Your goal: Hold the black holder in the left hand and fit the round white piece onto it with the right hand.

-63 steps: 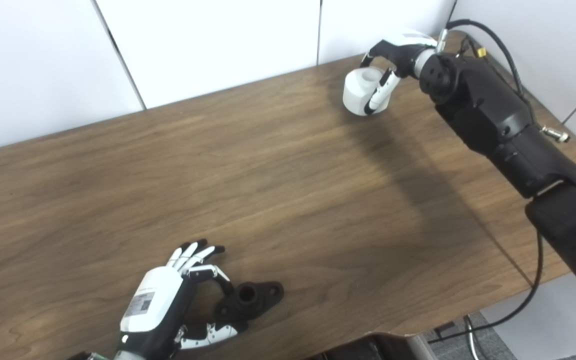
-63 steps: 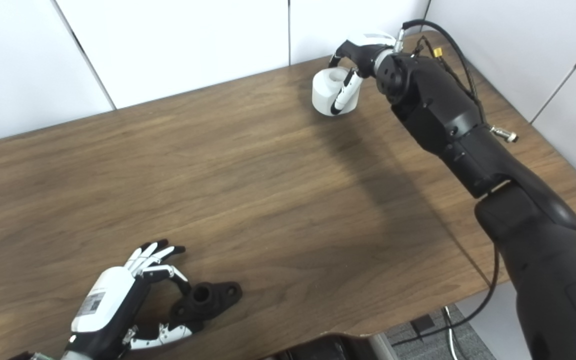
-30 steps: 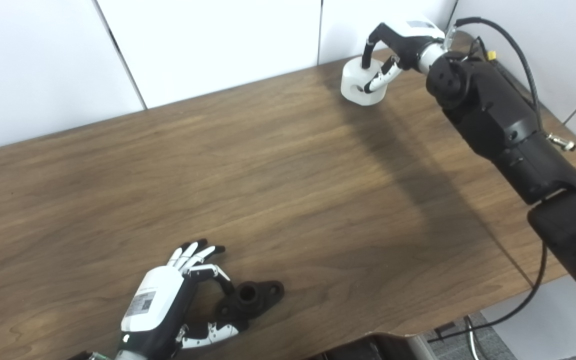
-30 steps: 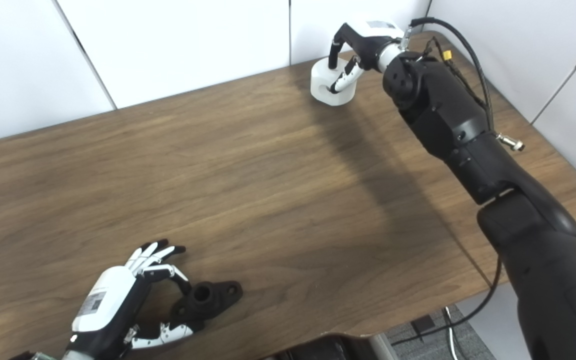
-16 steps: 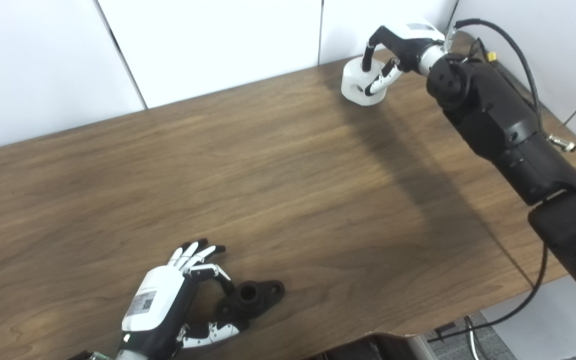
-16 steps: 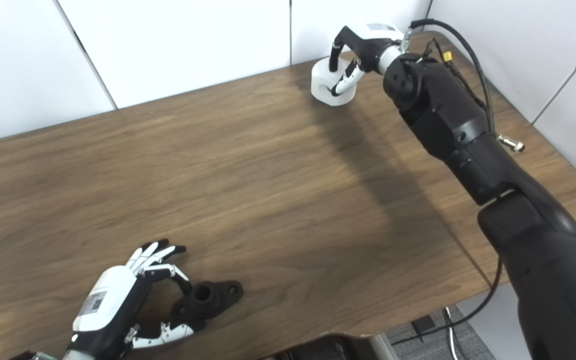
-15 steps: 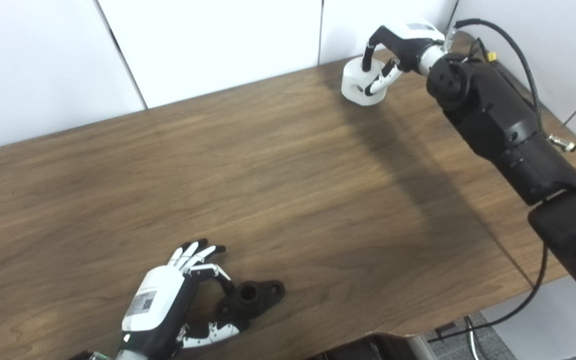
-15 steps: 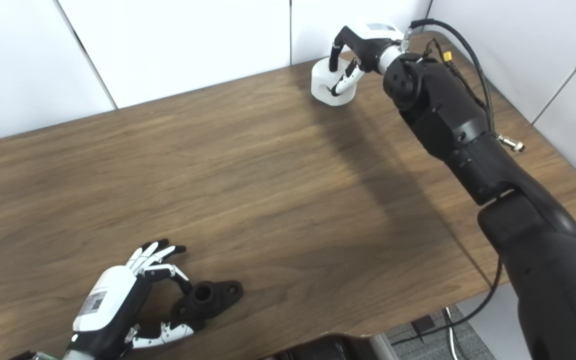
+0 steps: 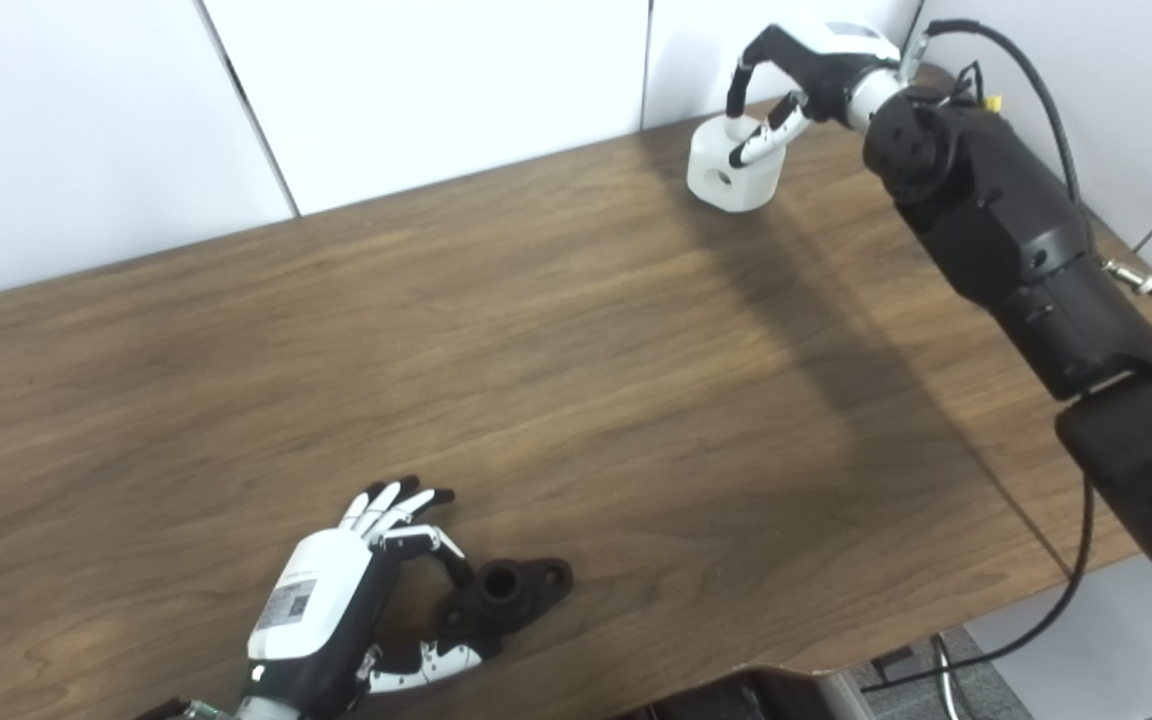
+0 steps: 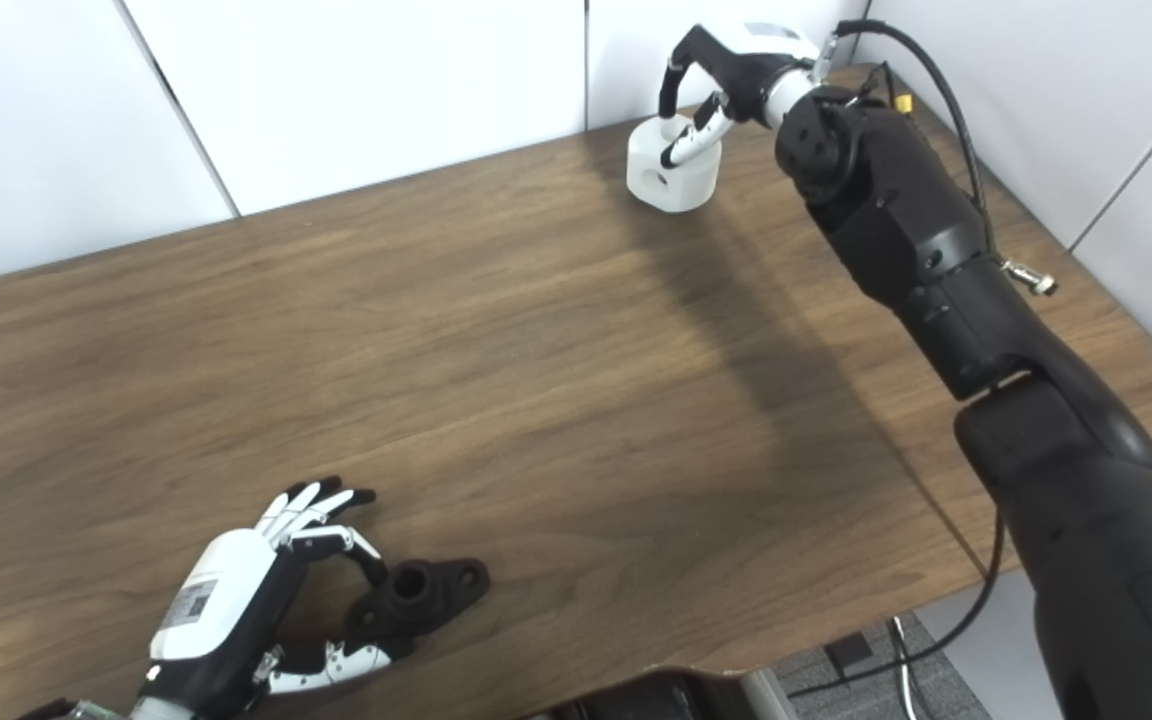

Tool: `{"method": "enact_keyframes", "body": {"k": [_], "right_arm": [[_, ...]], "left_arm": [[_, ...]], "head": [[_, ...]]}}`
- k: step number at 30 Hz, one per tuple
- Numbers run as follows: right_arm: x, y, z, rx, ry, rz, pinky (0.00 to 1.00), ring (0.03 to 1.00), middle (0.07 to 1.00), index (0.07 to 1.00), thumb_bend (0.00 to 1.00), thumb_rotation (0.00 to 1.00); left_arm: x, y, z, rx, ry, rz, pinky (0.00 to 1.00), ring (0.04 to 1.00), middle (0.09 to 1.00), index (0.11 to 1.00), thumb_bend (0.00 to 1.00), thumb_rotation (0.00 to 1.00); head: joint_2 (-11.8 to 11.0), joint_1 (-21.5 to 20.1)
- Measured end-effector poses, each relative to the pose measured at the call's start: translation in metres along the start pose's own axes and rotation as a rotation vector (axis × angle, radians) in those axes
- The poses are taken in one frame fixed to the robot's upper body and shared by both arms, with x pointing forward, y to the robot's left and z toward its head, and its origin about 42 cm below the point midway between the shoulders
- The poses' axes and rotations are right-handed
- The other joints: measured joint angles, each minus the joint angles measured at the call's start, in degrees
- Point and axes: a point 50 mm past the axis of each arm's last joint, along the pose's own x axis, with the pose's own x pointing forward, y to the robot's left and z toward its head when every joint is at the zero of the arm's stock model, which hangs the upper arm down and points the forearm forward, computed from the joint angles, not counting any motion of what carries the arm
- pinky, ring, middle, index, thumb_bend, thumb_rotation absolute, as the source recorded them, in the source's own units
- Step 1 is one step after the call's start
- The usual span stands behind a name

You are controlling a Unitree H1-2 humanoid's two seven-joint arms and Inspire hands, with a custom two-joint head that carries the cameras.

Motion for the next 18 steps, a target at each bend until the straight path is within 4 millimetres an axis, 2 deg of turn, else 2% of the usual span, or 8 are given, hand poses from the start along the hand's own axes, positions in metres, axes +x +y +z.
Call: {"method": "enact_keyframes", "body": {"k": [4, 5, 6, 7, 9, 18], "right_arm": [[0.001, 0.002, 0.001, 0.005, 0.004, -0.008, 0.83, 0.888, 0.809, 0.493, 0.52, 0.15], [0.002, 0.003, 0.002, 0.006, 0.006, -0.01, 0.84, 0.895, 0.815, 0.571, 0.72, 0.19], [0.002, 0.004, 0.003, 0.008, 0.011, -0.01, 0.86, 0.905, 0.821, 0.631, 0.85, 0.22], [0.002, 0.006, 0.005, 0.011, 0.019, -0.009, 0.86, 0.908, 0.823, 0.651, 0.89, 0.23], [0.003, 0.009, 0.006, 0.005, 0.037, -0.003, 0.89, 0.927, 0.836, 0.714, 0.93, 0.28], [0.006, 0.019, 0.013, -0.08, 0.116, 0.11, 0.93, 0.976, 0.917, 0.831, 0.98, 0.42]], "left_arm": [[0.0, 0.0, 0.0, 0.0, 0.0, 0.0, 0.97, 0.965, 0.883, 0.493, 0.51, 0.06], [0.0, 0.0, 0.0, 0.0, 0.0, 0.0, 0.97, 0.966, 0.883, 0.493, 0.51, 0.06], [0.0, 0.0, 0.0, 0.0, 0.0, 0.0, 0.97, 0.965, 0.883, 0.493, 0.51, 0.06], [0.0, 0.0, 0.0, 0.0, -0.001, 0.001, 0.97, 0.965, 0.883, 0.493, 0.51, 0.06], [0.0, 0.0, 0.0, 0.0, 0.0, 0.001, 0.97, 0.968, 0.884, 0.493, 0.51, 0.06], [0.0, 0.0, 0.001, 0.0, -0.002, 0.0, 0.97, 0.969, 0.885, 0.493, 0.51, 0.06]], "head": [[0.1, 0.1], [0.2, 0.2], [0.1, 0.1], [0.1, 0.1], [0.2, 0.1], [0.3, 0.0]]}}
